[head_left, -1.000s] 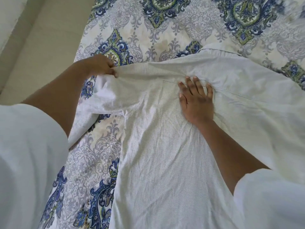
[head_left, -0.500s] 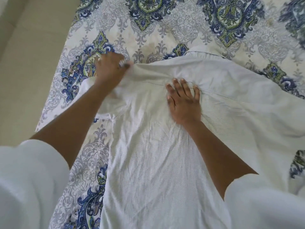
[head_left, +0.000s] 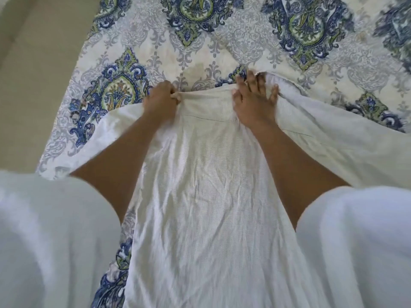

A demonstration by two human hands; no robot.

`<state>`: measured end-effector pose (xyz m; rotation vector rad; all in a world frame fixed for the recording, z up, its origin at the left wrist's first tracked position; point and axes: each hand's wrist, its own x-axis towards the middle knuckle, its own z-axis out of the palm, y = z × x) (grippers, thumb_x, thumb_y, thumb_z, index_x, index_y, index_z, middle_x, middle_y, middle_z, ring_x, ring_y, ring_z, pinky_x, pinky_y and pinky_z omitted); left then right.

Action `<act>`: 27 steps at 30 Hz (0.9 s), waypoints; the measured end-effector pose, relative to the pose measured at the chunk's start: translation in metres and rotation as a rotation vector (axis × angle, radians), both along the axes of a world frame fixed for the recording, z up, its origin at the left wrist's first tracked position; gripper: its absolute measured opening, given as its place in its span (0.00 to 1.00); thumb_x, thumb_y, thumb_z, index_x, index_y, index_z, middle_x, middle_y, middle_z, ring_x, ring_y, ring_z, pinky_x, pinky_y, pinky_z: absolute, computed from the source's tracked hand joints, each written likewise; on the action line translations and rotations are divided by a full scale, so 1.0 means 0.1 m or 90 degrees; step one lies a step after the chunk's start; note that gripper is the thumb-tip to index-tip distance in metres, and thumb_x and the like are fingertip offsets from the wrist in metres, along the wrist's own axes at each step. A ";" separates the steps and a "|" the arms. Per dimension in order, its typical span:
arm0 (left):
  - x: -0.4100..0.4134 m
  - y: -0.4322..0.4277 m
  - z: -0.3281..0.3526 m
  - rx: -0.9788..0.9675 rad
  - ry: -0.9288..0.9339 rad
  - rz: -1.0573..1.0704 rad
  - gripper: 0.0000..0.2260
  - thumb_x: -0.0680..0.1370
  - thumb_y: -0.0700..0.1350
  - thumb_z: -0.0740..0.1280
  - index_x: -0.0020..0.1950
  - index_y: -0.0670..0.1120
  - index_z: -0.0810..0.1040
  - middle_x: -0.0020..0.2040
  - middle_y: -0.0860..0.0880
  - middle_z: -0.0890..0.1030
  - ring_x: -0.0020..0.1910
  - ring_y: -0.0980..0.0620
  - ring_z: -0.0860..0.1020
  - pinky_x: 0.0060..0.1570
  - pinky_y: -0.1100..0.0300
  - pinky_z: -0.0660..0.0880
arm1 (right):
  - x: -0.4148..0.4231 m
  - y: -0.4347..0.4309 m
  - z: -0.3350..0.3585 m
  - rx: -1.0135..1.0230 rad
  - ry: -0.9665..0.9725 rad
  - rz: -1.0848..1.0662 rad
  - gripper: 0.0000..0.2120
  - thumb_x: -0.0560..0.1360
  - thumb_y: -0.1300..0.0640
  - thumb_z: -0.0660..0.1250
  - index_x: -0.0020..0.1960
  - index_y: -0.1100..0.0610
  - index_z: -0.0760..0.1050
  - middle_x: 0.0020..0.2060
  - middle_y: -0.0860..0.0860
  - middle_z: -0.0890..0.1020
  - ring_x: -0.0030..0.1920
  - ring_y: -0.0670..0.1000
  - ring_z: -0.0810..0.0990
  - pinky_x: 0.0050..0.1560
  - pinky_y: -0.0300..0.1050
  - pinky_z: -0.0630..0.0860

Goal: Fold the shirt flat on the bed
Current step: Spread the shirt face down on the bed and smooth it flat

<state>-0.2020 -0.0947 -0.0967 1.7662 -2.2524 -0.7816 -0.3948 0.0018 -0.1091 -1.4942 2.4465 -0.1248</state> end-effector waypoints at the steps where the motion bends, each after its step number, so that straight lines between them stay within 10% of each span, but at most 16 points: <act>1: -0.02 0.14 0.03 -0.060 -0.047 -0.008 0.16 0.77 0.44 0.61 0.63 0.42 0.70 0.63 0.42 0.71 0.64 0.43 0.67 0.63 0.51 0.61 | 0.05 0.05 0.04 -0.001 -0.008 0.001 0.24 0.81 0.48 0.45 0.77 0.46 0.48 0.77 0.48 0.44 0.76 0.52 0.39 0.71 0.64 0.37; 6: 0.03 0.99 -0.09 -0.120 -0.124 -0.190 0.28 0.81 0.53 0.50 0.77 0.43 0.43 0.78 0.45 0.42 0.76 0.48 0.40 0.75 0.51 0.40 | 0.47 0.33 0.20 -0.083 0.005 0.132 0.23 0.81 0.50 0.47 0.76 0.47 0.51 0.77 0.48 0.48 0.77 0.51 0.42 0.72 0.60 0.38; 21: 0.73 1.43 -0.15 -0.125 -0.223 -0.275 0.28 0.78 0.55 0.39 0.77 0.46 0.48 0.77 0.49 0.51 0.76 0.53 0.47 0.73 0.52 0.38 | 1.22 0.83 -0.01 -0.065 -0.047 0.222 0.27 0.78 0.47 0.40 0.76 0.50 0.55 0.76 0.49 0.55 0.77 0.51 0.50 0.74 0.58 0.45; 27: 1.29 1.47 -0.03 -0.166 -0.302 -0.150 0.27 0.79 0.53 0.43 0.76 0.44 0.48 0.77 0.48 0.49 0.75 0.53 0.43 0.73 0.52 0.33 | 1.19 0.98 -0.05 -0.025 0.011 0.014 0.26 0.80 0.47 0.44 0.76 0.51 0.52 0.77 0.51 0.51 0.77 0.53 0.45 0.72 0.58 0.35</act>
